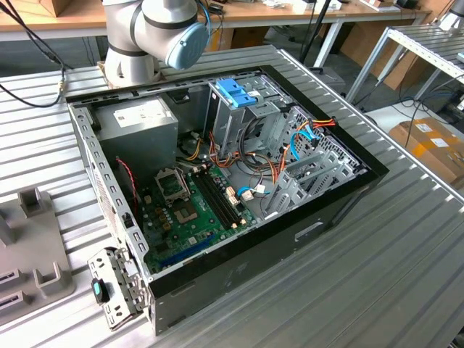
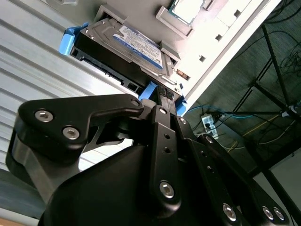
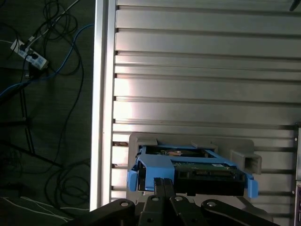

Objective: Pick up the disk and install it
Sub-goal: 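Pick up the disk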

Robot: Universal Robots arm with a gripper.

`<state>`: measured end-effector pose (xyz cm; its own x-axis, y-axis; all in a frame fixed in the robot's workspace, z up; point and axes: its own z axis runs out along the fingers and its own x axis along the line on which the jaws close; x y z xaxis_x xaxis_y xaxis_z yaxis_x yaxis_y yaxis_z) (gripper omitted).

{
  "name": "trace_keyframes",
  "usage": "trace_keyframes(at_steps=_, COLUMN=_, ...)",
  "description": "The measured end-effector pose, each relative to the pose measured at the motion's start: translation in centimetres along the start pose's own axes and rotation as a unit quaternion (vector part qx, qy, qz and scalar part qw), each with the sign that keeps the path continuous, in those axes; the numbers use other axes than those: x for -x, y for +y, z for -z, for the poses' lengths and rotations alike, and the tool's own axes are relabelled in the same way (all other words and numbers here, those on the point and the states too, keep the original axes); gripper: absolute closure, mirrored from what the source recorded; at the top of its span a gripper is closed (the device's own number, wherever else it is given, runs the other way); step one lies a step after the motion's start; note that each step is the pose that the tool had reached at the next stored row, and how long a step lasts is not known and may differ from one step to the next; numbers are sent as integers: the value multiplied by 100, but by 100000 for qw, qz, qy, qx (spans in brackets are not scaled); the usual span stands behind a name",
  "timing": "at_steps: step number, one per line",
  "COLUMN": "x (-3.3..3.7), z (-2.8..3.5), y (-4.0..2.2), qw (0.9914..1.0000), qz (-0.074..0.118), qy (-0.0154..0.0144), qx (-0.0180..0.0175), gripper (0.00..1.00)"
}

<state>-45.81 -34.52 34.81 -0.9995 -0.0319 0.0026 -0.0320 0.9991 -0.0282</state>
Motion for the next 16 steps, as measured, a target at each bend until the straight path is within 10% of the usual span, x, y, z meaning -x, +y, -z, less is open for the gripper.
trace_keyframes(at_steps=16, x=0, z=0, y=5, qw=99997, qz=776, qy=-21, qx=-4, gripper=89)
